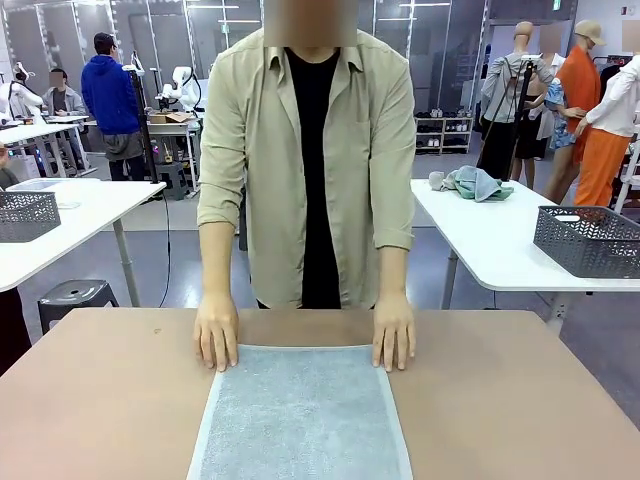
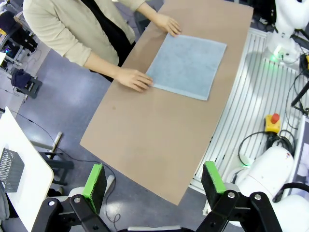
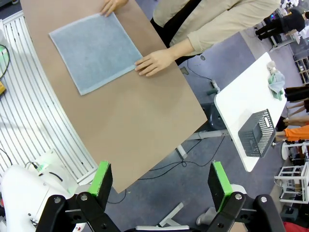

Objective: Fold the towels and place them in the basket.
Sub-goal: When a person lays out a Towel with hook on the table, fold it in half twice.

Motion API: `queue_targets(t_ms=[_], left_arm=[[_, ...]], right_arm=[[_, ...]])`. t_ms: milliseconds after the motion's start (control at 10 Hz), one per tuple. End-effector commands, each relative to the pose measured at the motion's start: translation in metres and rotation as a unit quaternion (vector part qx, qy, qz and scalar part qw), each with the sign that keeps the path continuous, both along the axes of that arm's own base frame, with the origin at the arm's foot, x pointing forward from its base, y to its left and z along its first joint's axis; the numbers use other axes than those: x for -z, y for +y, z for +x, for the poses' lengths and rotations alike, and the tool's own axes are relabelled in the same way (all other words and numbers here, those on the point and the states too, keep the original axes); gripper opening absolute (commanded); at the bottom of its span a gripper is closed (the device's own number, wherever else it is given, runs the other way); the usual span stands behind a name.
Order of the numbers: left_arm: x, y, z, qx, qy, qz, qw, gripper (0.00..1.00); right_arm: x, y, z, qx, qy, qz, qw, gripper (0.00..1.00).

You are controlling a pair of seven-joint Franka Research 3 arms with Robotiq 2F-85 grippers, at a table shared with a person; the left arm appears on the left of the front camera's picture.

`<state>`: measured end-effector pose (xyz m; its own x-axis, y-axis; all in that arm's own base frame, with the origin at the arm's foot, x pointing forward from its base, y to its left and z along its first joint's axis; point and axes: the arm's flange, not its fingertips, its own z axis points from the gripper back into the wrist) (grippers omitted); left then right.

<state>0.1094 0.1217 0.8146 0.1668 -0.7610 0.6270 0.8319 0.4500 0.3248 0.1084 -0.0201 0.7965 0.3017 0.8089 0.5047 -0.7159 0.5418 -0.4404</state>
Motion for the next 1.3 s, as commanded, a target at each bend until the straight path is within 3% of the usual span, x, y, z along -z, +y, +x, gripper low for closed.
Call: queue_targets(t_ms=[0,400,700,900,1200], left_arm=[[0.0,0.0,0.0,0.0,0.0,0.0,1.0,1.0],[-0.059,-0.066,-0.006,0.011,-0.032,0.1,0.994,1.0],[-0.089,-0.166,-0.003,0.033,-0.043,0.227,0.972,1.0],[-0.084,-0.231,0.01,0.049,-0.034,0.308,0.95,1.0],[-0.044,-0.301,0.051,0.11,0.0,0.392,0.913,1.0]], right_arm=[[0.0,0.0,0.0,0.0,0.0,0.0,1.0,1.0],[-0.035,0.058,-0.004,-0.031,-0.026,-0.088,0.995,1.0],[-0.029,0.145,0.004,-0.063,-0.012,-0.202,0.977,1.0],[-0.011,0.19,0.018,-0.08,0.005,-0.264,0.961,1.0],[0.024,0.226,0.053,-0.103,0.03,-0.314,0.943,1.0]])
